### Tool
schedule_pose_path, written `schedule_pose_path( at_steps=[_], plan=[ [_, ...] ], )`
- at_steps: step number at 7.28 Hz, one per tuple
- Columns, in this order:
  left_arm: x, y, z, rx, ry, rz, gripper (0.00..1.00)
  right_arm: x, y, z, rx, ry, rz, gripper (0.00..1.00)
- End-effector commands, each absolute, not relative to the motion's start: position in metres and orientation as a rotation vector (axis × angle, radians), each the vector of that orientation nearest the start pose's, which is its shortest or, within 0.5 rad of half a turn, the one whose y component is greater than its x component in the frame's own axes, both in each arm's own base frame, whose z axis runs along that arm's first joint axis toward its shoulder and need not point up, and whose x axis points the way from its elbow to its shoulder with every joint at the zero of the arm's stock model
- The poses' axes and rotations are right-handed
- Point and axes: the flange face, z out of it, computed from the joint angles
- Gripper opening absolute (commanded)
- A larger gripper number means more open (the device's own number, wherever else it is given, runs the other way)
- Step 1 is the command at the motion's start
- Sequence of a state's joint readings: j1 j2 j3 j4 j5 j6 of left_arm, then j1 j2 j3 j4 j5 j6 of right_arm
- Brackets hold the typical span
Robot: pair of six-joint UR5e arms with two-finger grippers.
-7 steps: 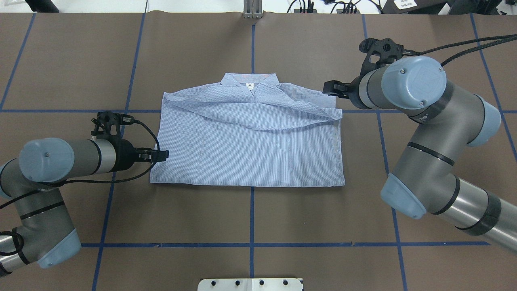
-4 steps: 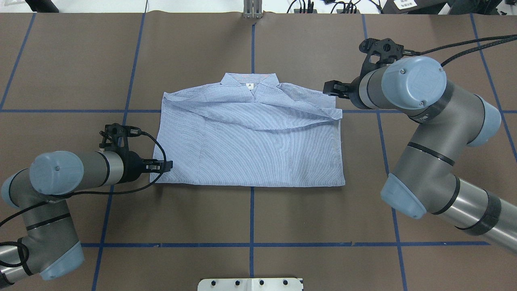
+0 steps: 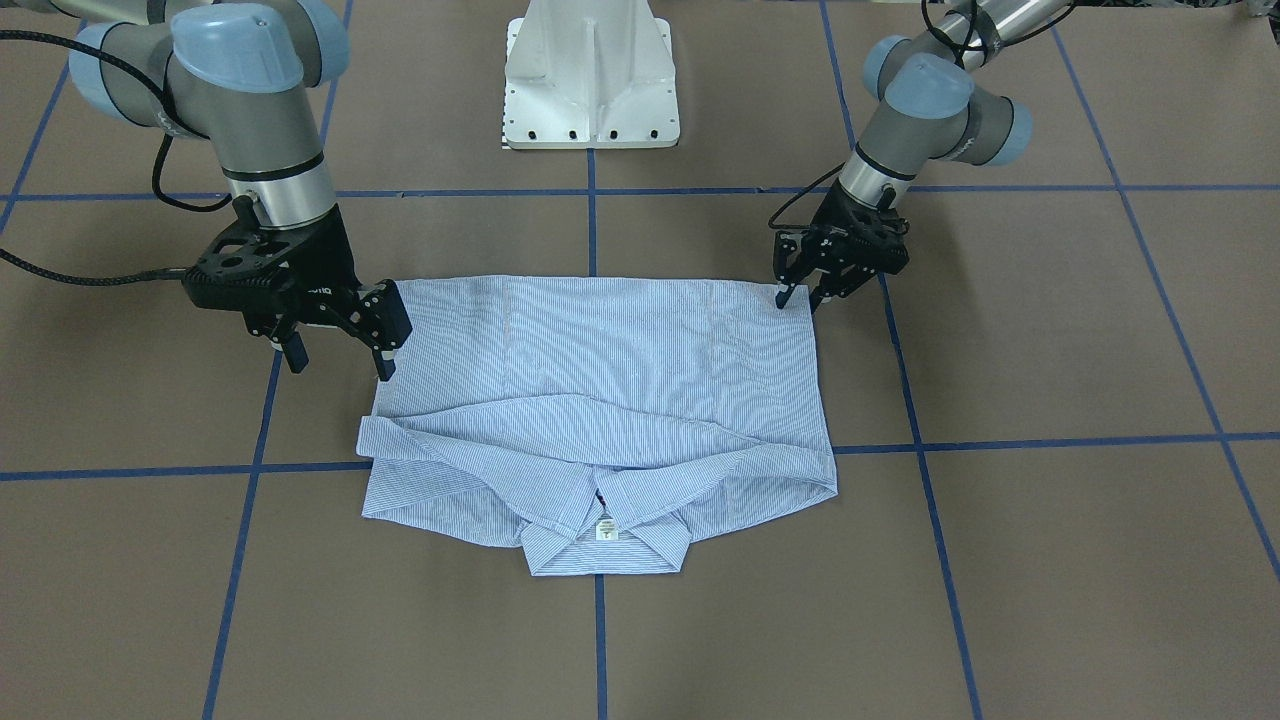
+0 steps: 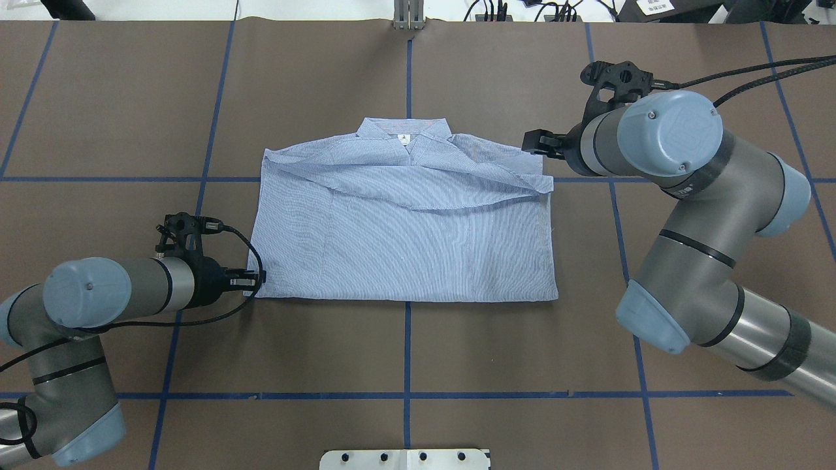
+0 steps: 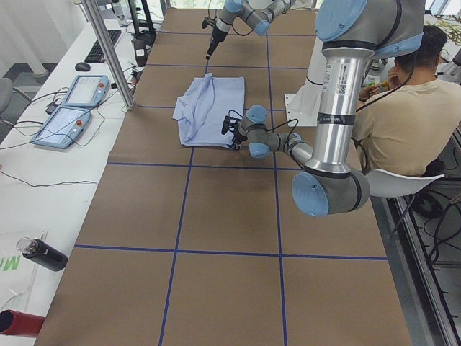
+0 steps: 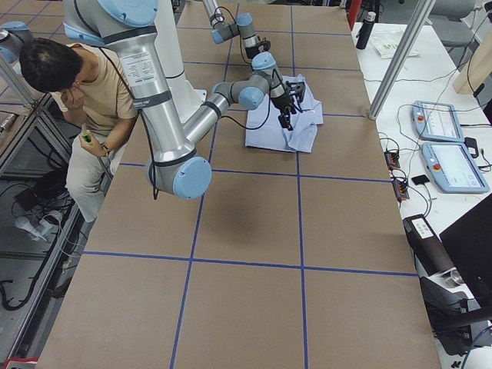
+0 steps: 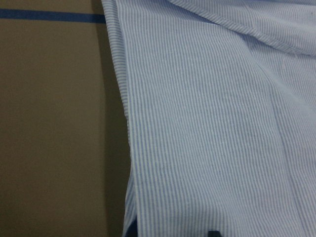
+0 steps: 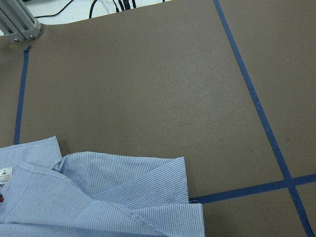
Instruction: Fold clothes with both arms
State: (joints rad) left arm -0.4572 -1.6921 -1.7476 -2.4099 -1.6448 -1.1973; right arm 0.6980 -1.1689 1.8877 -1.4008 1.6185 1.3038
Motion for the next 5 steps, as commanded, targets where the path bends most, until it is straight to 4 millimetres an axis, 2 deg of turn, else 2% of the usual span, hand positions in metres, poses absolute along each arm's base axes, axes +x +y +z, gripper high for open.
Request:
schedule_pose_path(
  at_steps=[1, 3, 4, 5],
  plan=[
    [0.418, -0.346, 0.435, 0.390, 1.045, -0.023, 0.00, -0.379, -0.484, 0.280, 0.375, -0.814, 0.381, 1.00],
    [0.412, -0.352, 0.440, 0.425, 1.020, 0.018, 0.00, -0.379, -0.484, 0.279, 0.374, -0.818, 0.387, 1.00],
    [0.383, -0.389, 0.446, 0.518, 0.955, 0.046, 0.00, -0.381, -0.483, 0.279, 0.371, -0.820, 0.388, 1.00],
    [0.348, -0.435, 0.465, 0.578, 0.873, 0.030, 0.00, -0.381, -0.482, 0.278, 0.372, -0.821, 0.391, 1.00]
  ],
)
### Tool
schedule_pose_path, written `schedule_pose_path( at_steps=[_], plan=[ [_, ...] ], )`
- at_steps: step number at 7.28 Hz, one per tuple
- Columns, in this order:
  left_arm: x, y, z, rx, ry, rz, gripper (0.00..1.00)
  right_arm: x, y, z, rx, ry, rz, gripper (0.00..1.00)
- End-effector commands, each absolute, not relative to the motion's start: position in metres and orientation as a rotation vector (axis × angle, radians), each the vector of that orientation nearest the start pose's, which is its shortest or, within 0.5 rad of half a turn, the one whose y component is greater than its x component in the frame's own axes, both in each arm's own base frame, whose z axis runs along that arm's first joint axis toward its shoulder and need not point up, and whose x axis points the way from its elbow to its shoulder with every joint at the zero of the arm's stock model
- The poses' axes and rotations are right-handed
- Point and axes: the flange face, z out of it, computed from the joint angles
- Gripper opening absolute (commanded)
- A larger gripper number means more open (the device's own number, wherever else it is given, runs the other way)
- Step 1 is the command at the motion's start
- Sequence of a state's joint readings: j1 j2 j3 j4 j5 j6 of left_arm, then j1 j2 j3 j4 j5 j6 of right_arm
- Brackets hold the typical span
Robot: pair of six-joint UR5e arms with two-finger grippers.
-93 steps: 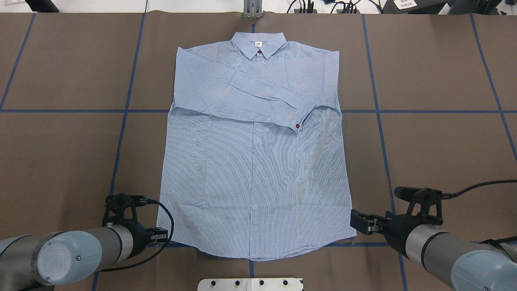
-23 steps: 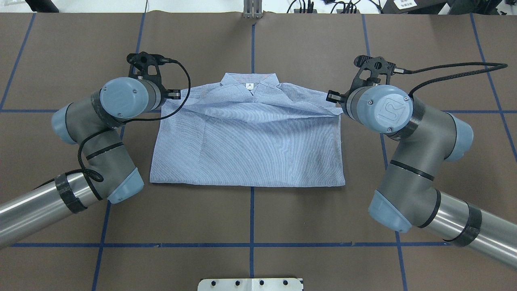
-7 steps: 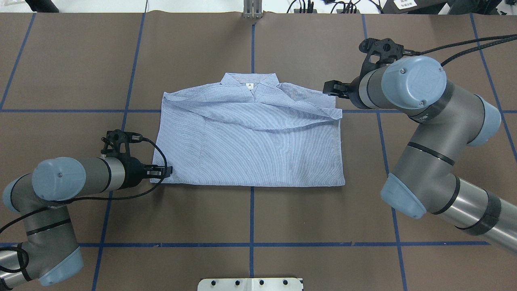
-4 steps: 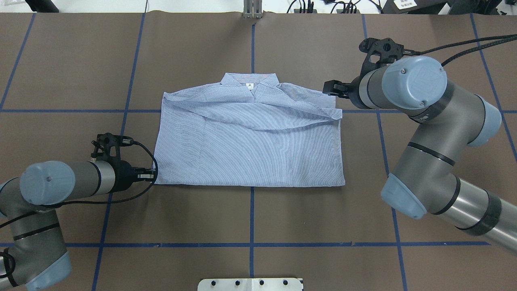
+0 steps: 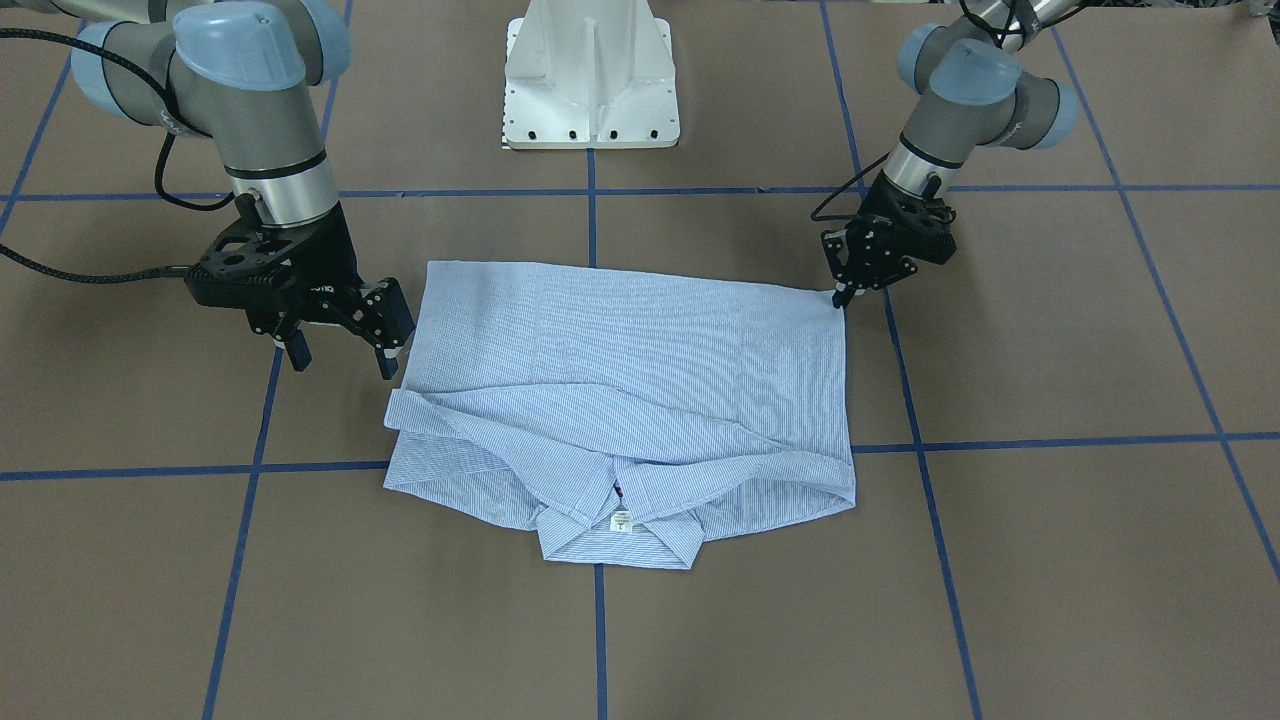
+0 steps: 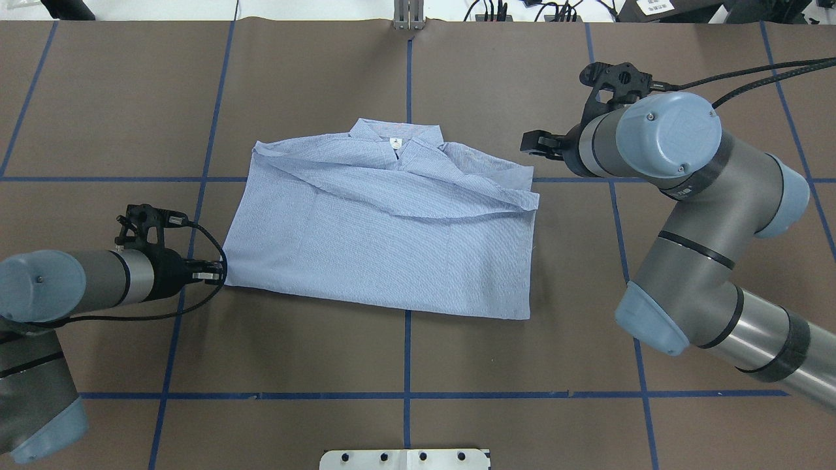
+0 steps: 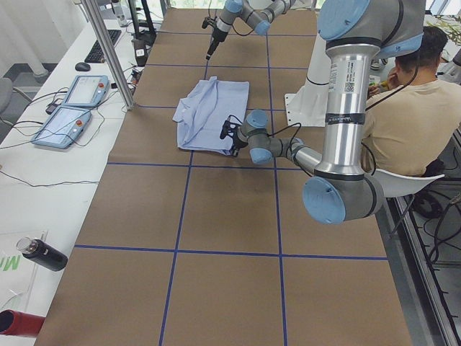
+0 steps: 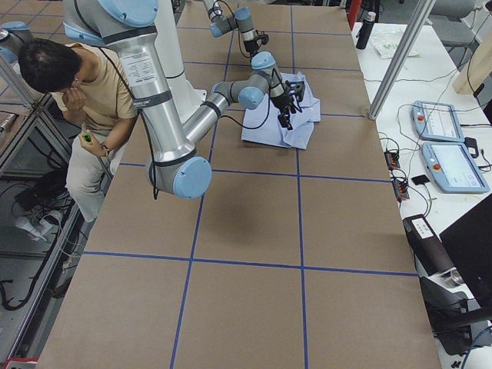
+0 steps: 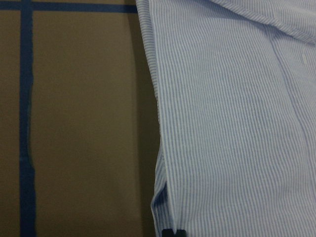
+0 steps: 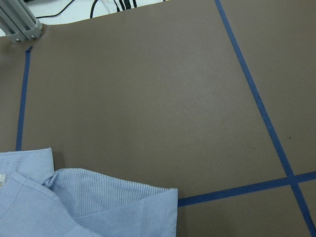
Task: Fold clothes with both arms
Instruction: 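Drag the grasped edge farther from the robot with the left gripper, turning the shirt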
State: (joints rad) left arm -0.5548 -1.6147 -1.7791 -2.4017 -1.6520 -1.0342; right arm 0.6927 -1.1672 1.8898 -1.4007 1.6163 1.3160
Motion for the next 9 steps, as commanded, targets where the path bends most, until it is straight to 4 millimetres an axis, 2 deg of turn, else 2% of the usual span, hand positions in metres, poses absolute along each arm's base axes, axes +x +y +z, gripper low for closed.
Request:
schedule_pose_path(
  at_steps=[1, 2, 3, 4, 5, 6, 7, 8, 9],
  plan=[
    [0.335, -0.501, 0.469, 0.636, 0.811, -0.008, 0.00, -0.383, -0.481, 0.277, 0.372, -0.823, 0.390, 1.00],
    [0.352, -0.574, 0.468, 0.656, 0.755, -0.030, 0.00, -0.386, -0.479, 0.277, 0.371, -0.823, 0.385, 1.00],
    [0.379, -0.644, 0.466, 0.638, 0.699, -0.060, 0.00, -0.389, -0.477, 0.274, 0.371, -0.828, 0.381, 1.00],
    [0.397, -0.703, 0.445, 0.633, 0.662, -0.071, 0.00, -0.394, -0.473, 0.269, 0.363, -0.841, 0.387, 1.00],
    [0.415, -0.734, 0.408, 0.643, 0.664, -0.073, 0.00, -0.397, -0.468, 0.264, 0.357, -0.856, 0.393, 1.00],
    [0.421, -0.741, 0.399, 0.644, 0.670, -0.070, 0.00, -0.401, -0.462, 0.261, 0.356, -0.863, 0.385, 1.00],
    [0.420, -0.740, 0.397, 0.661, 0.688, -0.063, 0.71, -0.408, -0.457, 0.259, 0.340, -0.876, 0.398, 1.00],
    [0.413, -0.736, 0.382, 0.692, 0.706, -0.046, 1.00, -0.422, -0.448, 0.245, 0.336, -0.899, 0.414, 1.00],
    [0.402, -0.724, 0.375, 0.673, 0.771, -0.016, 1.00, -0.446, -0.433, 0.227, 0.323, -0.921, 0.461, 1.00]
  ],
)
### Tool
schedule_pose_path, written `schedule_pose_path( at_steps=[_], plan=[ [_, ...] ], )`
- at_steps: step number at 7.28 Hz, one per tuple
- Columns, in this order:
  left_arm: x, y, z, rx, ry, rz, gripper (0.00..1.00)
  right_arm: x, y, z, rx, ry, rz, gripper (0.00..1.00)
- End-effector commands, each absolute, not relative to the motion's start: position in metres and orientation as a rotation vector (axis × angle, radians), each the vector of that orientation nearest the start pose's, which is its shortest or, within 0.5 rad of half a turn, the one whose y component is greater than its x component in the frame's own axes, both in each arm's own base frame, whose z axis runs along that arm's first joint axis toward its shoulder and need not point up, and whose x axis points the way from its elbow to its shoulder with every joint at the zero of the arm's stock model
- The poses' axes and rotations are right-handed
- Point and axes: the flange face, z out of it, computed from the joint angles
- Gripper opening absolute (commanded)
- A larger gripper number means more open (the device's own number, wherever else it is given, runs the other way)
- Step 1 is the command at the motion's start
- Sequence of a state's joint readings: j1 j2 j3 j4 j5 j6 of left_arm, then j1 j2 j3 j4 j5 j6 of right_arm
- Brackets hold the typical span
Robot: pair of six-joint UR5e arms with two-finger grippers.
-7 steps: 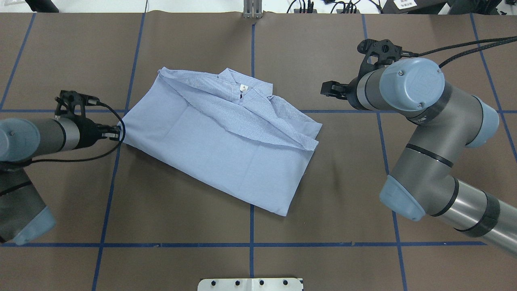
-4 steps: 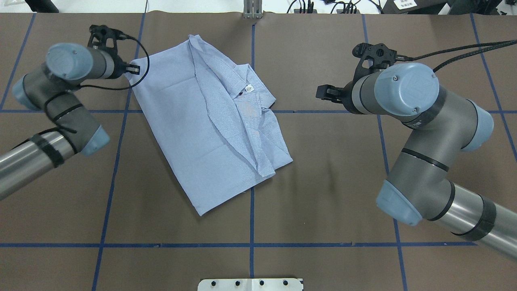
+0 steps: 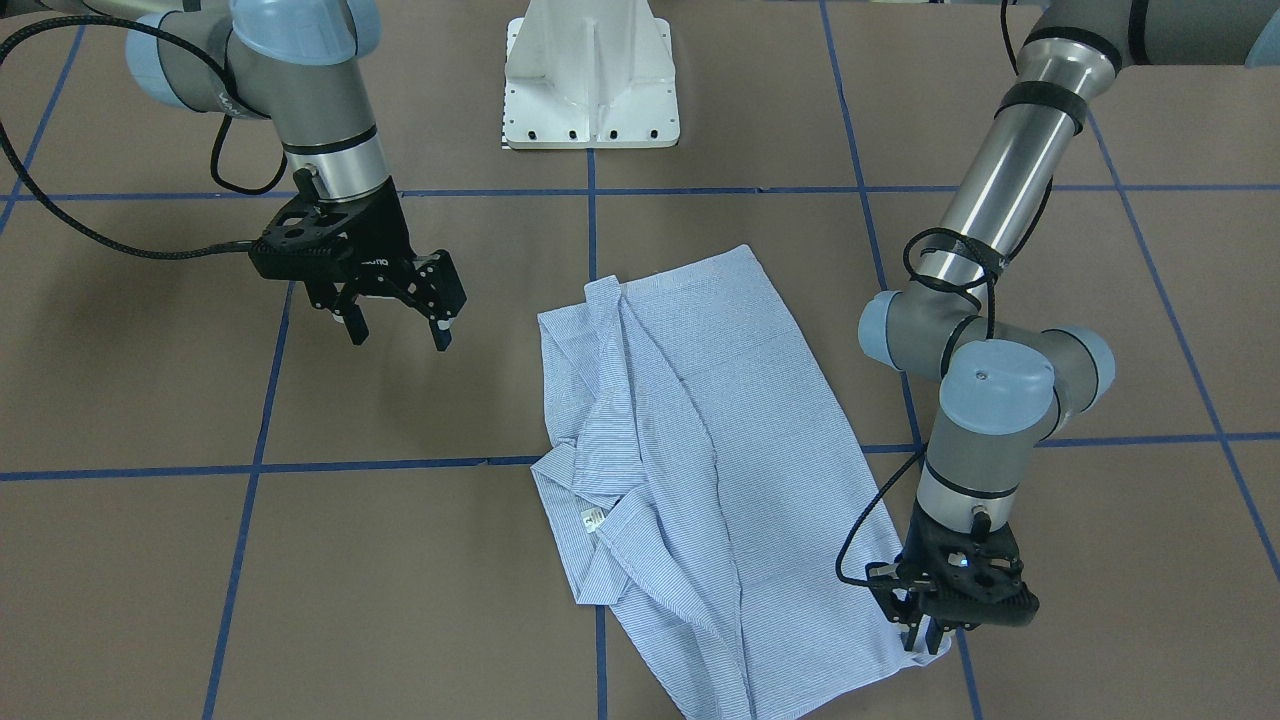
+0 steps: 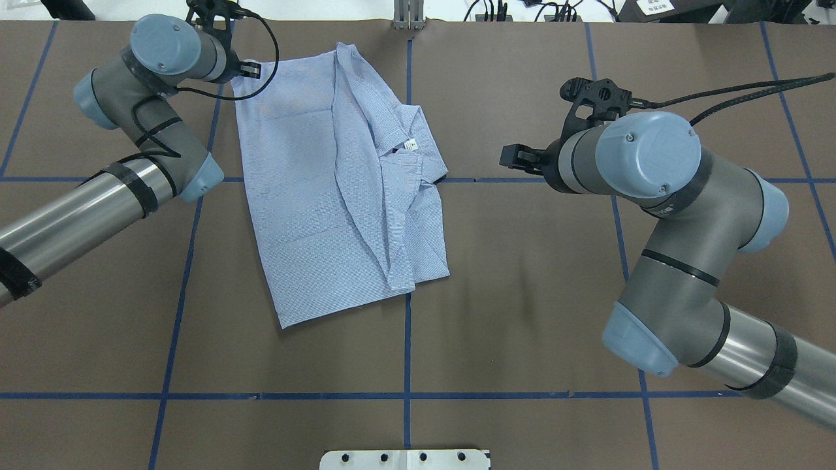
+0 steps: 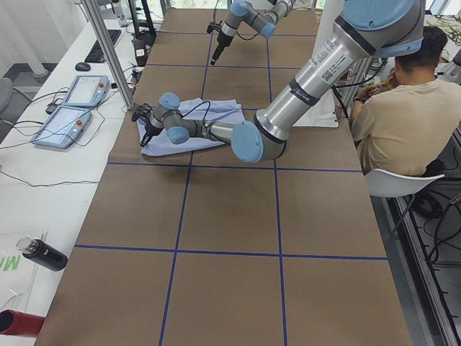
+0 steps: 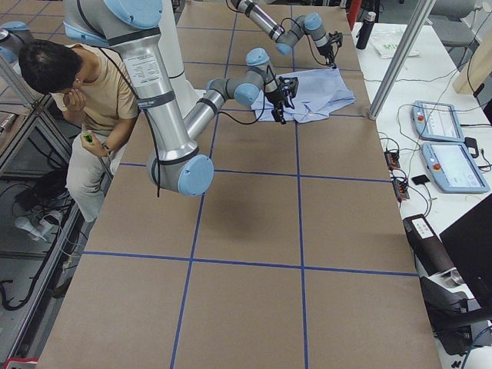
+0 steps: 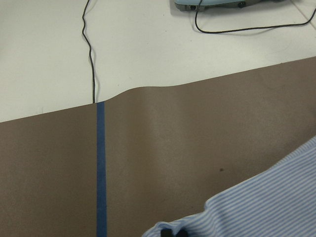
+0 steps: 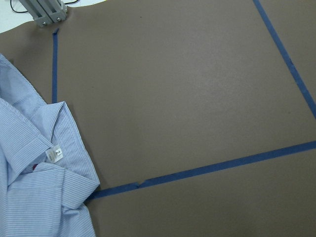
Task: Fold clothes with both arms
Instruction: 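Move the right gripper down to the shirt's corner nearest the robot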
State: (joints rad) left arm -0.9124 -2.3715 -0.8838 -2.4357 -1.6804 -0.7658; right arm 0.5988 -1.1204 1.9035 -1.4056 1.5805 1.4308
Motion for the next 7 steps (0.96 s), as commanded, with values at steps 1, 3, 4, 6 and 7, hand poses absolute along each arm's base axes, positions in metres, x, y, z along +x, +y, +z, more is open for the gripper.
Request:
schedule_pose_path(
  at_steps=[1, 3, 4, 6, 7],
  plan=[
    [0.389, -0.702, 0.377, 0.680, 0.806, -0.001, 1.00, -0.475, -0.411, 0.220, 0.308, -0.927, 0.518, 1.00],
    [0.365, -0.663, 0.382, 0.711, 0.844, -0.001, 1.00, -0.519, -0.365, 0.226, 0.264, -0.933, 0.601, 0.98],
    [0.367, -0.651, 0.384, 0.699, 0.863, -0.015, 1.00, -0.549, -0.353, 0.233, 0.249, -0.918, 0.664, 0.94],
    [0.371, -0.648, 0.384, 0.681, 0.878, -0.045, 1.00, -0.592, -0.357, 0.237, 0.219, -0.899, 0.775, 0.79],
    [0.371, -0.648, 0.384, 0.669, 0.888, -0.067, 1.00, -0.600, -0.352, 0.236, 0.207, -0.898, 0.780, 0.70]
  ],
)
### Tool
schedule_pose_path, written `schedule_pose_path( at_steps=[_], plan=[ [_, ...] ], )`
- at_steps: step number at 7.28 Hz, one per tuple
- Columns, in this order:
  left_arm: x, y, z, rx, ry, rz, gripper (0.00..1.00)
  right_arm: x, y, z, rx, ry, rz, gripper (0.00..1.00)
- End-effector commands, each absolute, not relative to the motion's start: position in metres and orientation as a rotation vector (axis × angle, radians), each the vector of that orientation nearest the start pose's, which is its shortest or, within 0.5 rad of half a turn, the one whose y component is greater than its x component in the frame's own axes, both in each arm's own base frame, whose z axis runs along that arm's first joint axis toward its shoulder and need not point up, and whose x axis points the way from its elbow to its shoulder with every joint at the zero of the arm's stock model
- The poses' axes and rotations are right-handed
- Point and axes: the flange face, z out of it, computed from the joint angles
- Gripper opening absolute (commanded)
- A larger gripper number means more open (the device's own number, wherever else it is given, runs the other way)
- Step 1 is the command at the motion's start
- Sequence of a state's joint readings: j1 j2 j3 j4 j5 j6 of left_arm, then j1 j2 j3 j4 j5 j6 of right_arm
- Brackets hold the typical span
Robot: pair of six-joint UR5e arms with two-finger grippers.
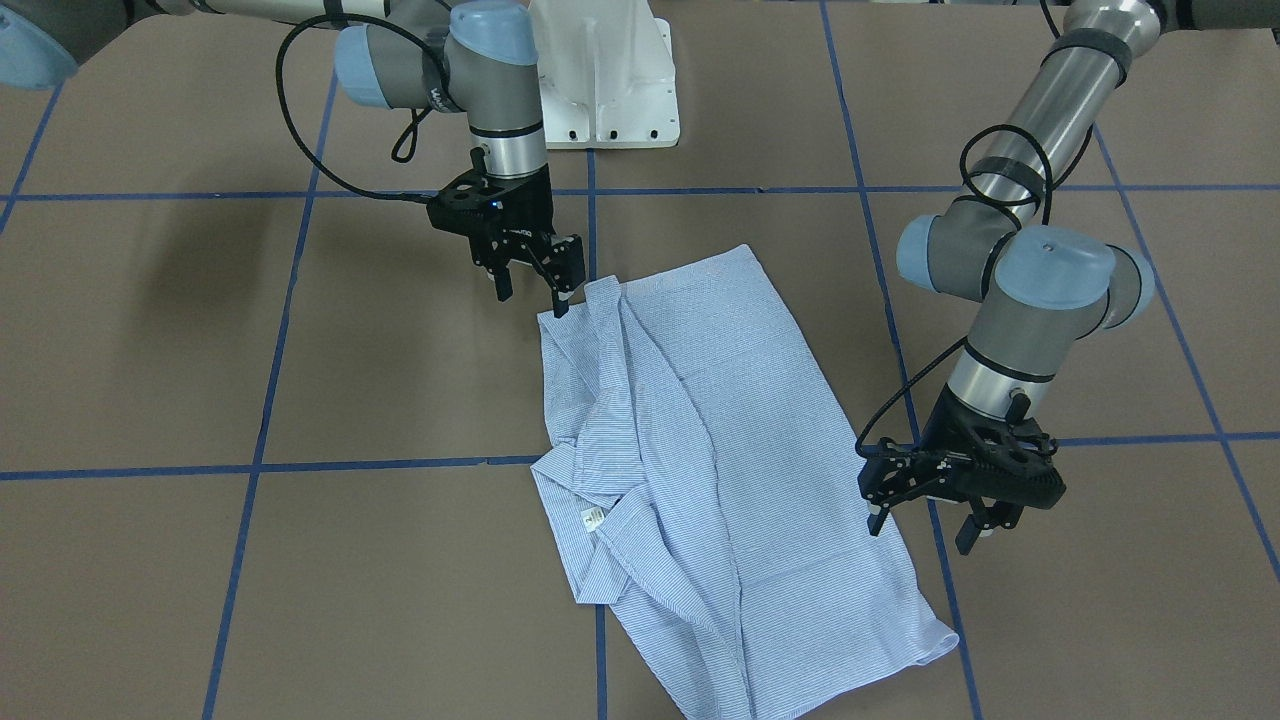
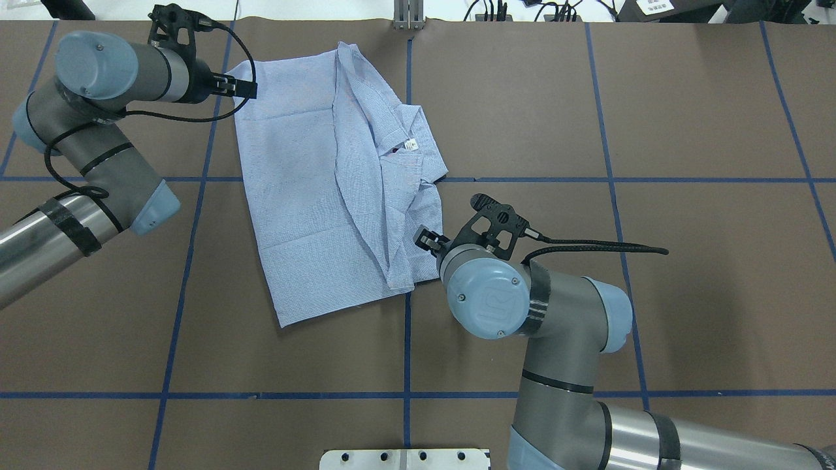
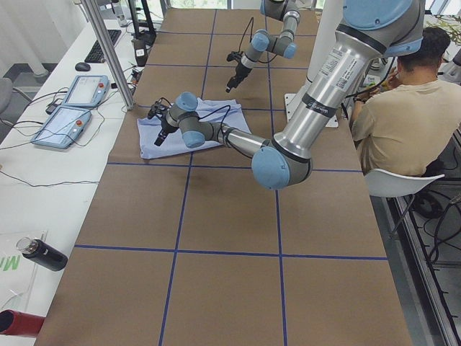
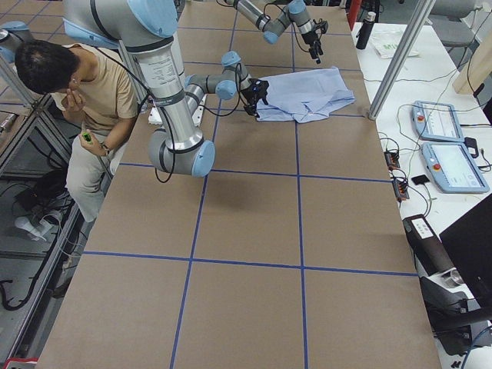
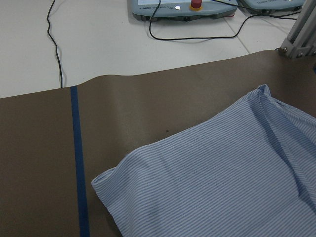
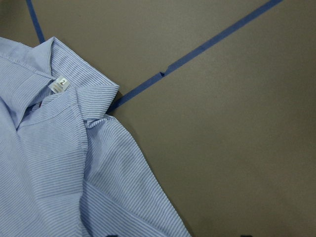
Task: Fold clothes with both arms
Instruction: 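Move the right gripper down to the shirt's corner nearest the robot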
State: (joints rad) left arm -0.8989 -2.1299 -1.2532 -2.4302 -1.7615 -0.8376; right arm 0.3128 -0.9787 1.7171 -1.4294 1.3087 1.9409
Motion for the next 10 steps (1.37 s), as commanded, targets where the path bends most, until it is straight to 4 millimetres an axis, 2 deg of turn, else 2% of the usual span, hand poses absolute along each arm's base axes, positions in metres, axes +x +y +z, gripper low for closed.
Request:
schedule_pose_path(
  at_steps=[1, 7, 9, 10],
  plan=[
    [0.370, -0.648, 0.383, 0.670, 0.892, -0.071, 1.00, -0.605, -0.351, 0.242, 0.199, -0.888, 0.794, 0.60],
    [0.373, -0.646, 0.383, 0.666, 0.893, -0.067, 1.00, -0.616, -0.347, 0.255, 0.218, -0.851, 0.795, 0.56],
    [0.373, -0.646, 0.383, 0.666, 0.893, -0.067, 1.00, -0.617, -0.347, 0.258, 0.220, -0.843, 0.790, 0.48],
    [0.373, -0.646, 0.383, 0.666, 0.893, -0.067, 1.00, -0.620, -0.345, 0.261, 0.221, -0.835, 0.787, 0.48]
  ],
)
